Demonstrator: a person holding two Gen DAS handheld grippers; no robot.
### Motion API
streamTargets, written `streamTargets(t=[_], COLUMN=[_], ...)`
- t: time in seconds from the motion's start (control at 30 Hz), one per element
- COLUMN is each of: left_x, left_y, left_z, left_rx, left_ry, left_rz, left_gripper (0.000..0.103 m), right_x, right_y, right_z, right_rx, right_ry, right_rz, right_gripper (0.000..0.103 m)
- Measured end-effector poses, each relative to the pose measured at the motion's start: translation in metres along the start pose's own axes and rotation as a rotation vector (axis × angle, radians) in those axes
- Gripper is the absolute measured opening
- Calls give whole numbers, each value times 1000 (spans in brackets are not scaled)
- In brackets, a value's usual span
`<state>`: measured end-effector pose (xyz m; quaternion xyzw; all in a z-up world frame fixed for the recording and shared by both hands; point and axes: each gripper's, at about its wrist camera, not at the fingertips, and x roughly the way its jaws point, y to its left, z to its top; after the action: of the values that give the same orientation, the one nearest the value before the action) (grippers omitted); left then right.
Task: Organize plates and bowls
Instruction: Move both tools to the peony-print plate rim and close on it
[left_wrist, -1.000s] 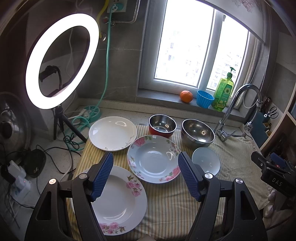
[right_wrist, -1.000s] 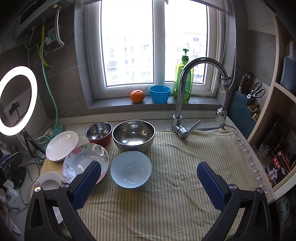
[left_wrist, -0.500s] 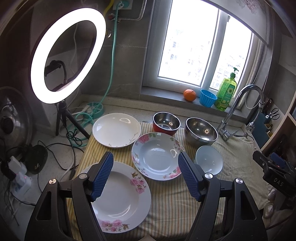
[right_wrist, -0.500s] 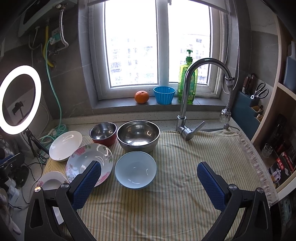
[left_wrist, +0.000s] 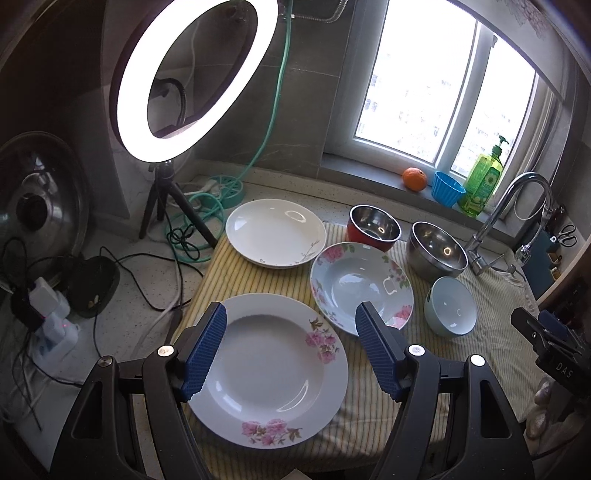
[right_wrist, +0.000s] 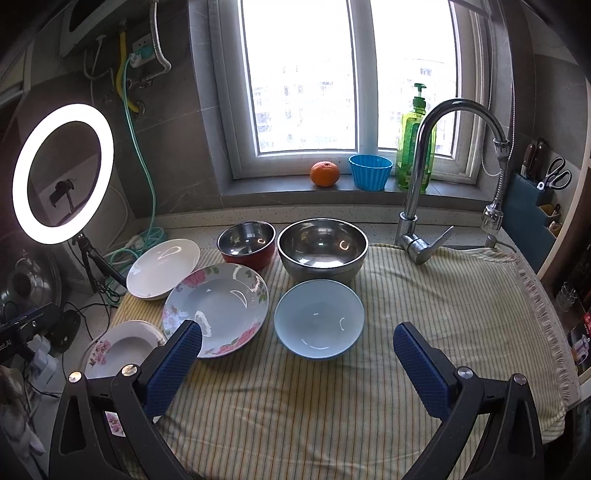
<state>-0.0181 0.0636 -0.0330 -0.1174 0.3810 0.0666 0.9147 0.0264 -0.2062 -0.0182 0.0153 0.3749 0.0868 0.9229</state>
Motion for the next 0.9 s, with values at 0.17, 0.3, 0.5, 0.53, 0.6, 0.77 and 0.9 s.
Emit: streamTargets(t=[0.17, 0.3, 0.5, 0.53, 0.6, 0.77, 0.9], left_x=[8, 14, 27, 30, 36, 50, 64], left_y=[21, 39, 64, 69, 77, 94, 105], left_z=[-6, -9, -14, -15, -18, -26, -31], left_rx=[-31, -53, -73, -78, -88, -111, -127], left_ry=[44, 80, 124, 135, 156, 208, 259], left_rz=[9, 16, 28, 27, 25, 14, -4], left_gripper=[72, 71, 67, 65, 62, 52, 42], right_x=[15, 30, 55, 59, 68, 90, 103], right_y=[19, 32, 49, 51, 55, 61, 68], right_z=[-8, -16, -32, -35, -41, -54, -63], right_rx=[-11, -8, 5, 8, 17, 64, 83], right_ry=[46, 104, 197, 213, 245, 333, 379], right_rz=[62, 119, 181, 188, 206, 248, 279], right_gripper=[100, 92, 73, 72, 68, 51, 44])
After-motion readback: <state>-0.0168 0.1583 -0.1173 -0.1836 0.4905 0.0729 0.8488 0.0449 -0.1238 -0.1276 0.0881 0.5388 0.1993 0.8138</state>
